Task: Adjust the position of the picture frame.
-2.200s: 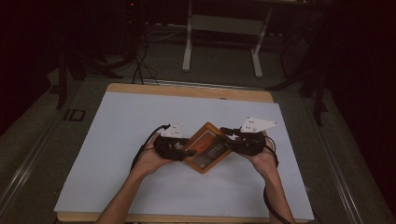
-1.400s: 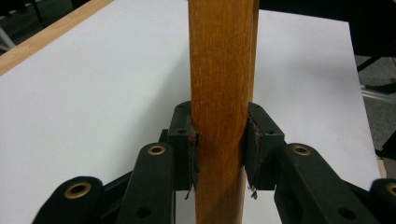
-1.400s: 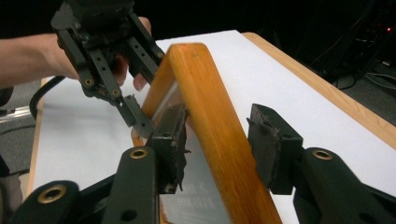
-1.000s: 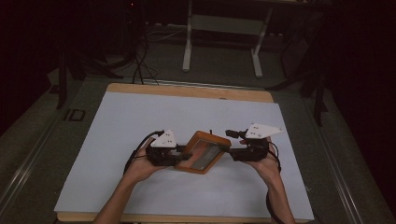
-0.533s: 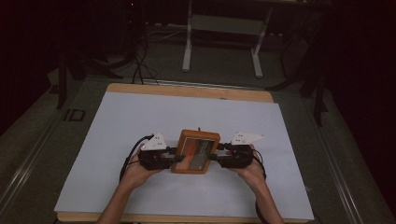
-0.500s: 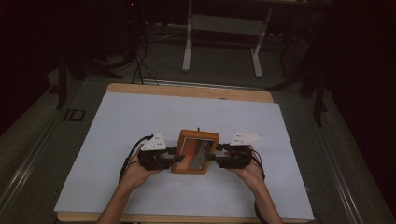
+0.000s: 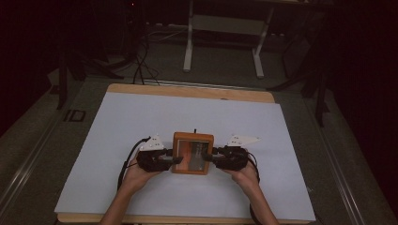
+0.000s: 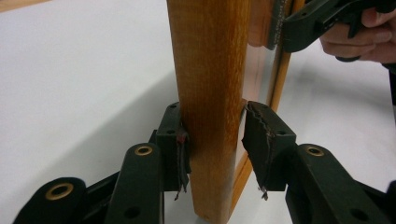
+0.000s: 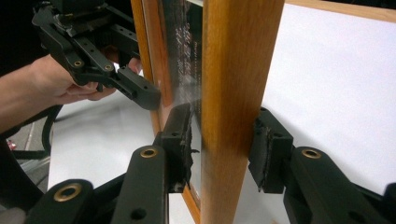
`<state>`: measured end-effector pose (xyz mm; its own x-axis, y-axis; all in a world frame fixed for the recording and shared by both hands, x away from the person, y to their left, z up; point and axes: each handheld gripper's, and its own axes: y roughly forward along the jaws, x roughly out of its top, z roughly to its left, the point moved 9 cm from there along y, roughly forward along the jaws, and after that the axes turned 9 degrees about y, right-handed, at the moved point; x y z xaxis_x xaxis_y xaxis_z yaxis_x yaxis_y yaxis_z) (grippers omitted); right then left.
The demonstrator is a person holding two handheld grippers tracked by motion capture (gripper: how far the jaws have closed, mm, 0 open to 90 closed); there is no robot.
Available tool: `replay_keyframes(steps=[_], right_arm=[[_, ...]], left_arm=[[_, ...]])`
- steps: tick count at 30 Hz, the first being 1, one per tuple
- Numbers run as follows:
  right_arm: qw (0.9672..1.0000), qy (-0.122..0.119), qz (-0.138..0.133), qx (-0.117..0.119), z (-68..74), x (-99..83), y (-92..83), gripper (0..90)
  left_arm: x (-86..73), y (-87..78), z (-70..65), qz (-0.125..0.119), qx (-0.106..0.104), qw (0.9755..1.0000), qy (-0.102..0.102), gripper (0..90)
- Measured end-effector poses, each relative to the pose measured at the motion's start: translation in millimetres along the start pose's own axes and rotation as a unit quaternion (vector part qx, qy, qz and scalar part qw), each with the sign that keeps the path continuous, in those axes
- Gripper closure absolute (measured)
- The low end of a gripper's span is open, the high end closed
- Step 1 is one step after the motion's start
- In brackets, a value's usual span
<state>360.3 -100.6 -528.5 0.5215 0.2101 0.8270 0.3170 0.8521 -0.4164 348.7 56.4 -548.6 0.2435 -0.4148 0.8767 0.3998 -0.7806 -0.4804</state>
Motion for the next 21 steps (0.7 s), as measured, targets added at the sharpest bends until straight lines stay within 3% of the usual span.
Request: replay_keyframes(steps=[9, 14, 19, 21], right_arm=[[0.9984, 0.055, 0.007, 0.006, -6.8, -2.8, -4.4, 63.8], [0.9963, 0.085, 0.012, 0.005, -10.3, -3.3, -5.2, 63.7], [0.9947, 0.101, 0.018, -0.007, -13.3, -2.9, -4.2, 62.2], [0.9934, 0.112, 0.015, -0.018, -17.5, -4.2, -1.6, 60.6]], left_arm=[[-0.3, 8.1, -0.3, -0.010, -0.029, 0.9972, -0.069, 60.1], [-0.8, 11.7, -0.4, -0.011, -0.043, 0.9932, -0.108, 60.0], [-1.2, 13.7, 0.1, -0.009, -0.039, 0.9919, -0.121, 59.8], [-1.1, 17.0, 1.8, -0.008, -0.026, 0.9911, -0.130, 59.3]])
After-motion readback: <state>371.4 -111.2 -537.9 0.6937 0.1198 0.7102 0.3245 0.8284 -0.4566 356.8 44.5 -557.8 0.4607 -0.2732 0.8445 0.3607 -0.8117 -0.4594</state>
